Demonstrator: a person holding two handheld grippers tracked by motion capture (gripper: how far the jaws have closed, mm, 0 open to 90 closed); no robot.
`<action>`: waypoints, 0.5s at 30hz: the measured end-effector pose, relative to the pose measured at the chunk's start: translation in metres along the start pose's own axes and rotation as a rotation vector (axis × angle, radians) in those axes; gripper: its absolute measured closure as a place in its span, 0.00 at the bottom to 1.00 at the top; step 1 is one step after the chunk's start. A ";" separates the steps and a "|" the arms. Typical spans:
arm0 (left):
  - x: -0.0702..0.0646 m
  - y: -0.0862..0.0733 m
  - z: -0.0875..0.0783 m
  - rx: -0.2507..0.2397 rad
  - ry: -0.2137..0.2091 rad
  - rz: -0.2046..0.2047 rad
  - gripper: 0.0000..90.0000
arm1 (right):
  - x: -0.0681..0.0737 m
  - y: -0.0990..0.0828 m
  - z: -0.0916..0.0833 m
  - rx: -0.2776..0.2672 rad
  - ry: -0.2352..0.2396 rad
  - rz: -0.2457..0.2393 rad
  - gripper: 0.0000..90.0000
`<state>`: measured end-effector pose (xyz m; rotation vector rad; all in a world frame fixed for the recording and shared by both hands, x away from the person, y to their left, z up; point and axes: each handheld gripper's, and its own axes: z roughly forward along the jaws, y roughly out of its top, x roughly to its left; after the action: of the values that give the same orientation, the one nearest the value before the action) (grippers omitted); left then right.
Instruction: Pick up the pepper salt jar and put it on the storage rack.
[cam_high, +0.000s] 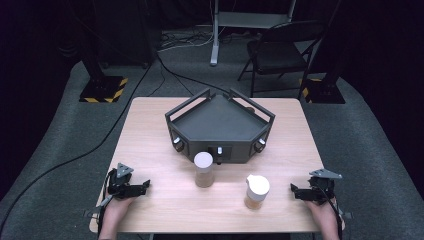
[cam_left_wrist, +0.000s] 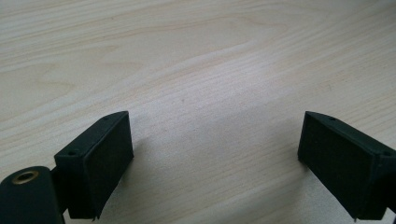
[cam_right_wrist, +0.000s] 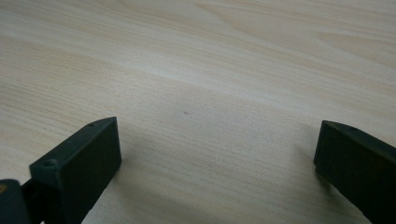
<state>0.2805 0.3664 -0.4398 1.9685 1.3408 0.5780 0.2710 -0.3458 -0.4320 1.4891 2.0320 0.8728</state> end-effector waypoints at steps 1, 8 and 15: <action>0.000 0.000 0.000 0.000 -0.001 0.000 0.11 | 0.000 0.000 0.000 0.000 0.000 0.000 0.00; 0.001 0.000 0.000 0.001 -0.003 0.003 0.10 | 0.000 0.000 0.000 0.000 0.000 0.000 0.00; 0.001 0.001 0.000 0.001 -0.003 0.004 0.10 | 0.000 0.000 0.000 0.000 0.001 0.000 0.00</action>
<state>0.2815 0.3672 -0.4396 1.9729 1.3356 0.5757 0.2710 -0.3458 -0.4320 1.4890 2.0325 0.8732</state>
